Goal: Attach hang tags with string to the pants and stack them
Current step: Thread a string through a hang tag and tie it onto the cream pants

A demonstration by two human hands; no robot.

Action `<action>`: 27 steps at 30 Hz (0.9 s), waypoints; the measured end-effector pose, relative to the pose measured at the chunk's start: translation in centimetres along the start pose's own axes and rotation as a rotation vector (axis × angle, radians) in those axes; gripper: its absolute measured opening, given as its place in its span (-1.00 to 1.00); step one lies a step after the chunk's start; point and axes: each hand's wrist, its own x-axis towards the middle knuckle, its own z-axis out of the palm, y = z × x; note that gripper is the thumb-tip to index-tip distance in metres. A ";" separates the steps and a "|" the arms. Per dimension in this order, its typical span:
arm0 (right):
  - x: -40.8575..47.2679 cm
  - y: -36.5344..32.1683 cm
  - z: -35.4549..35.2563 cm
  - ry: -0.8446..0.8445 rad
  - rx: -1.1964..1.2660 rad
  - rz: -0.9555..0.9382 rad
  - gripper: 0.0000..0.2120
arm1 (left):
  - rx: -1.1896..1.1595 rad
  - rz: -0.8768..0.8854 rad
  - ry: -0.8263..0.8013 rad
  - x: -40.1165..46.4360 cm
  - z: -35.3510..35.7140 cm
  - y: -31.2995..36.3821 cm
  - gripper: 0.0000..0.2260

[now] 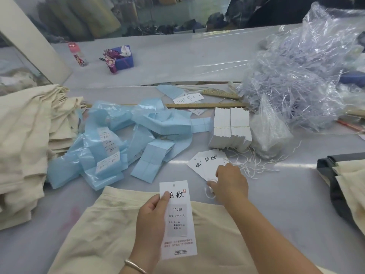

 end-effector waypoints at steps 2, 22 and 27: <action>0.3 0.1 0.0 -0.078 -0.002 0.016 -0.86 | -0.004 0.014 -0.031 -0.5 -0.2 0.3 -0.77; -11.9 -4.0 -8.9 -0.074 1.414 0.012 -0.94 | -0.006 0.172 -0.281 -4.7 -5.8 4.0 -0.86; -16.9 -6.3 -10.5 0.014 1.429 -0.079 -0.92 | 0.040 0.250 -0.308 -6.1 -6.1 4.5 -0.83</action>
